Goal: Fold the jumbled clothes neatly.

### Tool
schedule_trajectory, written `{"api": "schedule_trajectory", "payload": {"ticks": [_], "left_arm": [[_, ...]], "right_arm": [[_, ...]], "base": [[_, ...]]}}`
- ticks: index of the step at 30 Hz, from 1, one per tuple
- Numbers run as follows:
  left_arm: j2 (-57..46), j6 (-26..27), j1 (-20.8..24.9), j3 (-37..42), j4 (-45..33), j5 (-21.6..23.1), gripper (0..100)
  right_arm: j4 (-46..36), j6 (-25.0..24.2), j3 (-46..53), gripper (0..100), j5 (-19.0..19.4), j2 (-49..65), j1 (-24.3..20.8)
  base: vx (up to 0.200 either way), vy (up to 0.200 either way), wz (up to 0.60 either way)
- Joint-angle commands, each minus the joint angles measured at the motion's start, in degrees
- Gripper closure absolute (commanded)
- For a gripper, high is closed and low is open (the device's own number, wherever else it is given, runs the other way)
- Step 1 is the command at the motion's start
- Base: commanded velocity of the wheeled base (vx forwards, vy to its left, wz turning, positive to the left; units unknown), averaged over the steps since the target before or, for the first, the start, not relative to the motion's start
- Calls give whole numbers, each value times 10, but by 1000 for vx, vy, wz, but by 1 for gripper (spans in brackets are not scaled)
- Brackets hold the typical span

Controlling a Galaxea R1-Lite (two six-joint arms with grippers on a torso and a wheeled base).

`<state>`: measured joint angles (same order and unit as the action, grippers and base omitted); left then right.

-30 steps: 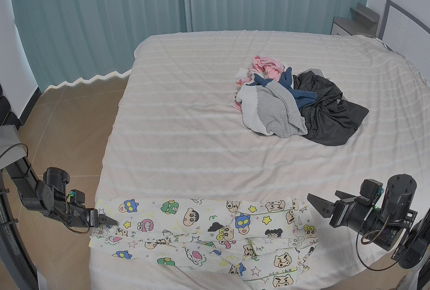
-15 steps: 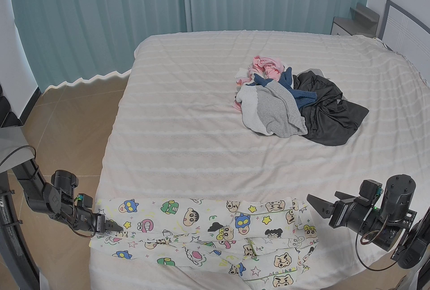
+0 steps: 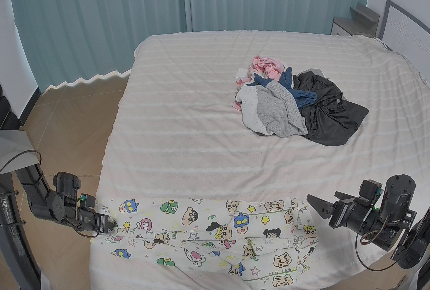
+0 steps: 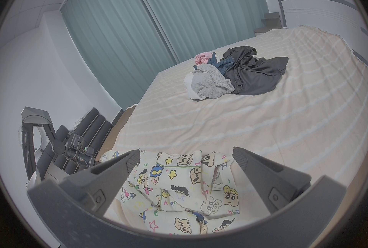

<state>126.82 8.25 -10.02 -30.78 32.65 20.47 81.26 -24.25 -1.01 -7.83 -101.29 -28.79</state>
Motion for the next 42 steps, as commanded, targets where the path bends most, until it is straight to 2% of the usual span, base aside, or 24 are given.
{"api": "schedule_trajectory", "payload": {"ticks": [1,8,14,32,38,41,42], "left_arm": [[8,-2,2,12,3,-1,100],[-1,-4,-5,18,4,-1,100],[-27,-9,-33,18,2,0,100],[-52,-8,-149,-2,0,9,100],[-52,-5,-216,-32,-4,24,100],[-52,-4,-248,-55,-30,34,100],[-52,-4,-248,-55,-30,34,100]], "right_arm": [[0,0,10,0,0,0,1],[0,0,10,0,0,0,1],[0,0,10,0,0,0,1],[0,0,10,0,-1,0,1],[1,0,10,0,-1,0,1],[0,0,10,0,-1,0,1],[0,0,10,0,-1,0,1]], "base": [[0,0,0],[0,0,0],[0,0,0],[0,0,0],[0,0,0],[0,0,0],[0,0,0]]}}
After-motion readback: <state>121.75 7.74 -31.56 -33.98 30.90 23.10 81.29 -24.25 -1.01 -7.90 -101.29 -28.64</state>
